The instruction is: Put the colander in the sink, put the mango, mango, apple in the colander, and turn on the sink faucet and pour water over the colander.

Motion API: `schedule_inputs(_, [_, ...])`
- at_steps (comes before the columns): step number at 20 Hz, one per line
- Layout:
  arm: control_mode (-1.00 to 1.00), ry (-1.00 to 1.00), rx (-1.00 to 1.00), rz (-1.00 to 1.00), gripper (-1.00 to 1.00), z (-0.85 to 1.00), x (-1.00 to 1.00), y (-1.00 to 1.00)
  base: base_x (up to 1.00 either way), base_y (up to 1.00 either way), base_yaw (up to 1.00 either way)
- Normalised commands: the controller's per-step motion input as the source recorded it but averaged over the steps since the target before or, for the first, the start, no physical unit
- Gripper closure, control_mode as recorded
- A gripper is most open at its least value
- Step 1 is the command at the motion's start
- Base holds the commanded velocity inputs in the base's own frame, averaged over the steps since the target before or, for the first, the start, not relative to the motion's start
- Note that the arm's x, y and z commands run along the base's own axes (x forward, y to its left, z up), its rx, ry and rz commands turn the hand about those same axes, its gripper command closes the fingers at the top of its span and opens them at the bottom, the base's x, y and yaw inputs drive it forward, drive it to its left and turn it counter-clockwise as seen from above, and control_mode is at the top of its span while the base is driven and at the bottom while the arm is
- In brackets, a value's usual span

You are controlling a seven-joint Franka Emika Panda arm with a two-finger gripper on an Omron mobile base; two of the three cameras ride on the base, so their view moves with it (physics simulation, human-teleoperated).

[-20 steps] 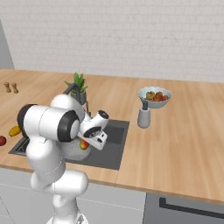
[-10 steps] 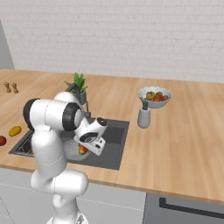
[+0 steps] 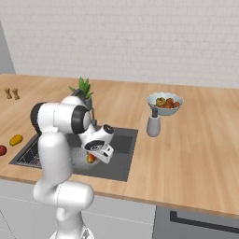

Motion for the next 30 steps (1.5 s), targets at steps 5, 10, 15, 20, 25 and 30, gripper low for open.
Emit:
schedule_inputs(5, [-1.0,-0.12,0.0,-0.02,-1.0,-0.06,-0.27,0.23,0.0,0.0,0.0])
schedule_inputs(10, [-1.0,-0.13,0.0,-0.06,-1.0,0.0,-0.46,0.18,0.0,0.0,0.0])
schedule_inputs(15, [-1.0,-0.06,0.01,-0.08,-1.0,0.06,-0.47,0.04,0.0,0.0,0.0])
schedule_inputs(20, [-1.0,-0.15,0.1,-0.1,-1.0,0.53,-0.39,0.0,0.0,0.0,0.0])
schedule_inputs(25, [-1.0,-0.11,0.11,-0.18,-1.0,0.71,-0.02,0.02,0.0,0.0,0.0])
schedule_inputs(30, [-1.0,0.11,0.08,-0.12,-1.0,1.0,-0.05,0.0,0.0,0.0,0.0])
